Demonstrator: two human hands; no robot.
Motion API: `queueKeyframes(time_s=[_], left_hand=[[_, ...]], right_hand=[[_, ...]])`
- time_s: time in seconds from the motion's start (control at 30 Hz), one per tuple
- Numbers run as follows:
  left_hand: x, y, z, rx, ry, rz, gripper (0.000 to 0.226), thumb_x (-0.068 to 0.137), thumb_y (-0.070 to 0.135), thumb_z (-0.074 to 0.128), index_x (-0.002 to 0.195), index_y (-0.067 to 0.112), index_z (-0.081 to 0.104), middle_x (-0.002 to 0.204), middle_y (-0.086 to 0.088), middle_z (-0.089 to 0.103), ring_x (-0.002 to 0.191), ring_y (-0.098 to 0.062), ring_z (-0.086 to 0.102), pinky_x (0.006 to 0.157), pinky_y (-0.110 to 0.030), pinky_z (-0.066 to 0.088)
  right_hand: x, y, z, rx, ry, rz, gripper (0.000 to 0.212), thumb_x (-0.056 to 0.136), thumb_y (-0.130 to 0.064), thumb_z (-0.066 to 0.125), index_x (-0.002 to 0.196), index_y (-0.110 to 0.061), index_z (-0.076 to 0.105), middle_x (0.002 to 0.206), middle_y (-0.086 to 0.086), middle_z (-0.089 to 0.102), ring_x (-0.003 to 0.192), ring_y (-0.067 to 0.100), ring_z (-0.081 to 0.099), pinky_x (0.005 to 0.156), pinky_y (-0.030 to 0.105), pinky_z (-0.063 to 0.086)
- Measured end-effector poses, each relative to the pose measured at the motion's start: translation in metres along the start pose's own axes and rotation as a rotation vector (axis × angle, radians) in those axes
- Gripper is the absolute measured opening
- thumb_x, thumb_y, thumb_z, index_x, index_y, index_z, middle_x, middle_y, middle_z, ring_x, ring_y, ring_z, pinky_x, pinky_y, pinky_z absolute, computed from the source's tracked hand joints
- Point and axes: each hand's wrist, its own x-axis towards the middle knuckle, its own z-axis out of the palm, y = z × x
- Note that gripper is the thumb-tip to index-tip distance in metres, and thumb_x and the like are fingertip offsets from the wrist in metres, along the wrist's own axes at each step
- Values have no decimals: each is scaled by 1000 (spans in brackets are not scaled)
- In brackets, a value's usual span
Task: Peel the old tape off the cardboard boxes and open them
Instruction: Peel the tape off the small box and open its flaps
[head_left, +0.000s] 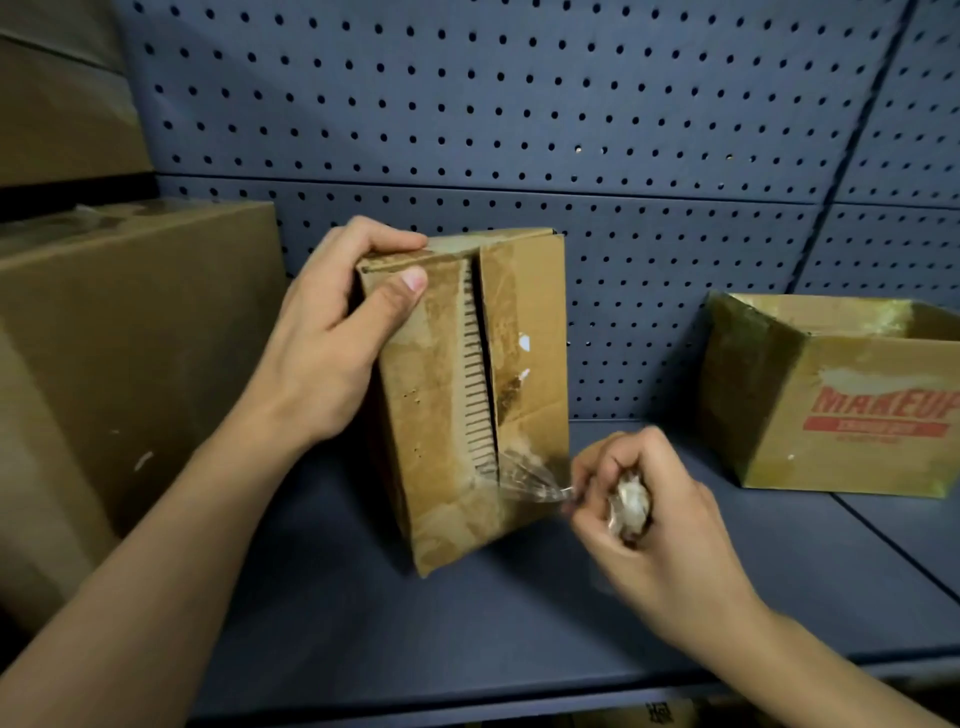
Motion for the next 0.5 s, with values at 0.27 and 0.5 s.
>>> queueKeyframes(time_s=[0.27, 0.5], left_hand=[[1, 2, -4, -4, 2, -19, 37, 92, 48, 48, 117, 23, 59, 112, 0, 61, 103, -15, 59, 91, -40, 46], [-5, 5, -2, 29, 36, -16, 33, 94, 47, 48, 117, 26, 58, 114, 1, 59, 108, -17, 58, 98, -50, 45]], right_hand=[[-19, -4, 8, -17, -132, 107, 35, 69, -46, 56, 94, -42, 32, 87, -12, 62, 67, 17, 56, 60, 32, 48], [-5, -4, 13, -173, -104, 157, 89, 72, -53, 79, 122, -71, 7, 84, -21, 66, 75, 8, 63, 67, 26, 50]])
